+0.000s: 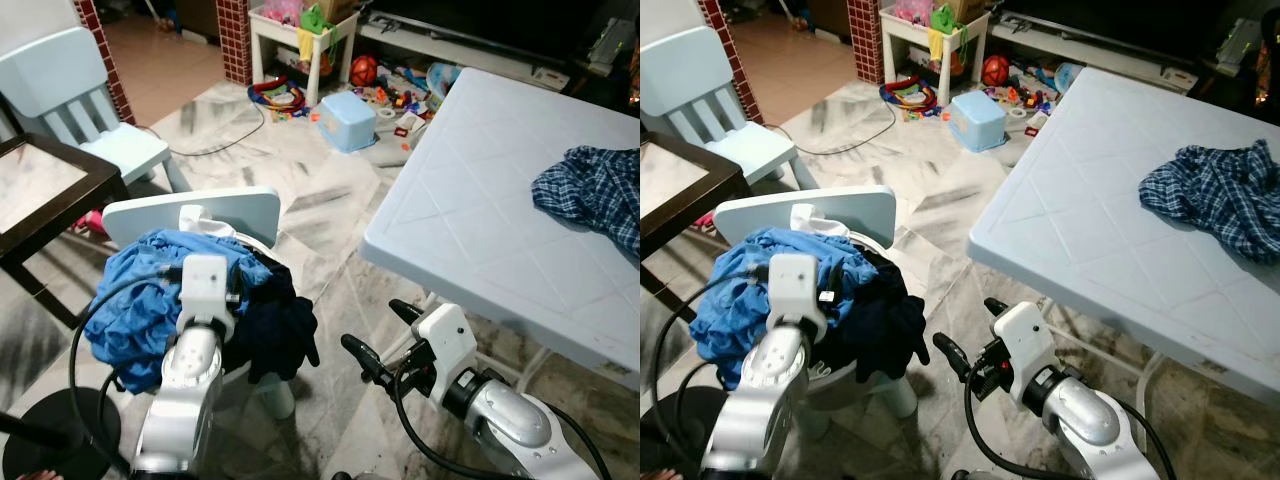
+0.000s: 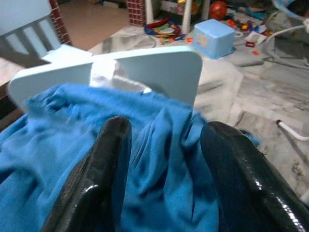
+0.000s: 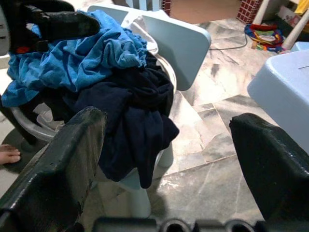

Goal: Hang hanger

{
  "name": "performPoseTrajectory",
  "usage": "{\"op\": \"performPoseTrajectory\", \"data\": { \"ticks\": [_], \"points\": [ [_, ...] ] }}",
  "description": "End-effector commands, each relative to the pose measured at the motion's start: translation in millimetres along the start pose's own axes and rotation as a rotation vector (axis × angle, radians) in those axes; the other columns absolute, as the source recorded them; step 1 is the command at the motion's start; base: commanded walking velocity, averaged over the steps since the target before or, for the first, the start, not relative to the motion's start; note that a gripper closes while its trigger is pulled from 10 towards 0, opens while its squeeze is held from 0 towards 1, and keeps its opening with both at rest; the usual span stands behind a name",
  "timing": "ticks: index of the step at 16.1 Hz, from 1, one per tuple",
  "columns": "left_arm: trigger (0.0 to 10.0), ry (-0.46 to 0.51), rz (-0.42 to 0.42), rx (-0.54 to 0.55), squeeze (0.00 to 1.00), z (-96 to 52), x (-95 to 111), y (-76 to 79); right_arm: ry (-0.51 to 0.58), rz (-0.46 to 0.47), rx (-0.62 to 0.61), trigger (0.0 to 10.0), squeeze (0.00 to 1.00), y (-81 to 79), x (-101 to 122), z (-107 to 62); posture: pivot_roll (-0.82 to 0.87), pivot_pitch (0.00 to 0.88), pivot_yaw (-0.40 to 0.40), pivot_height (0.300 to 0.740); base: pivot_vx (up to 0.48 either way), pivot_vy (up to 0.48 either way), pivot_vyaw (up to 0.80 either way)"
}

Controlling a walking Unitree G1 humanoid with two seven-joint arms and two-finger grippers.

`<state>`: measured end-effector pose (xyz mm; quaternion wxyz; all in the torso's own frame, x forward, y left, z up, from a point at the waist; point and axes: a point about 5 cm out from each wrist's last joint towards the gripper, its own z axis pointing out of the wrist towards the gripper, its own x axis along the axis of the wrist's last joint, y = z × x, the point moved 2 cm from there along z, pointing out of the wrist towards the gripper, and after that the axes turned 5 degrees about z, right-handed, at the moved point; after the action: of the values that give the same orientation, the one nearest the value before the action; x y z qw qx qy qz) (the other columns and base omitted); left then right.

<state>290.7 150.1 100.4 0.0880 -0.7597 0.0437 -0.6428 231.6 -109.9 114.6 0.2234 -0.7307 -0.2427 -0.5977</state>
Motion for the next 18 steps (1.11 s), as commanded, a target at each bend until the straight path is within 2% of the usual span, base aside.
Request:
{"op": "performPoseTrajectory", "data": {
  "ticks": [1, 2, 3, 6, 7, 10, 12, 18],
  "points": [
    [10.0, -0.012, 0.007, 0.017, 1.0, -12.2, 0, -5.6, -0.005, -0.009, 0.001, 10.0, 0.0, 0.5, -1, -0.9, -0.05, 0.142, -0.1, 0.74, 0.0, 0.0, 0.0],
    [10.0, -0.024, 0.01, 0.009, 1.0, -16.4, -2, -6.8, -0.005, -0.009, 0.001, 10.0, 0.0, 0.5, -1, -0.9, -0.05, 0.142, -0.1, 0.74, 0.0, 0.0, 0.0],
    [10.0, -0.081, -0.014, -0.003, 1.0, -26.5, -11, -9.8, -0.006, -0.01, 0.0, 10.0, 0.0, 1.4, -1, -0.8, -0.05, 0.143, -0.101, 0.74, 0.0, 0.0, 0.0],
    [10.0, -0.173, -0.092, -0.013, 1.0, -25.6, -26, -4.4, -0.003, -0.012, 0.006, 10.0, 0.0, 0.5, -2, 2.4, -0.04, 0.139, -0.102, 0.74, 0.0, 0.0, 0.0],
    [10.0, -0.191, -0.125, -0.027, 0.0, -21.2, -26, -0.2, 0.002, -0.015, 0.011, 10.0, 0.0, -1.0, -1, 3.8, -0.04, 0.136, -0.101, 0.74, 0.0, 0.0, 0.0],
    [10.0, -0.2, -0.145, -0.044, 0.0, -4.5, -25, 6.6, 0.002, -0.025, 0.001, 10.0, 0.0, 2.5, 0, 2.0, -0.05, 0.131, -0.101, 0.74, 0.0, 0.0, 0.0],
    [10.0, -0.188, -0.113, -0.061, 0.0, 6.4, -24, 10.6, 0.003, -0.027, -0.003, 10.0, 0.0, 3.2, 0, 1.6, -0.06, 0.129, -0.101, 0.74, 0.0, 0.0, 0.0],
    [10.0, -0.187, -0.134, -0.033, 0.0, 20.8, -28, 12.9, 0.006, -0.038, -0.003, 10.0, 0.0, 4.5, 1, 2.6, -0.07, 0.124, -0.105, 0.74, 0.0, 0.0, 0.0]
  ]
}}
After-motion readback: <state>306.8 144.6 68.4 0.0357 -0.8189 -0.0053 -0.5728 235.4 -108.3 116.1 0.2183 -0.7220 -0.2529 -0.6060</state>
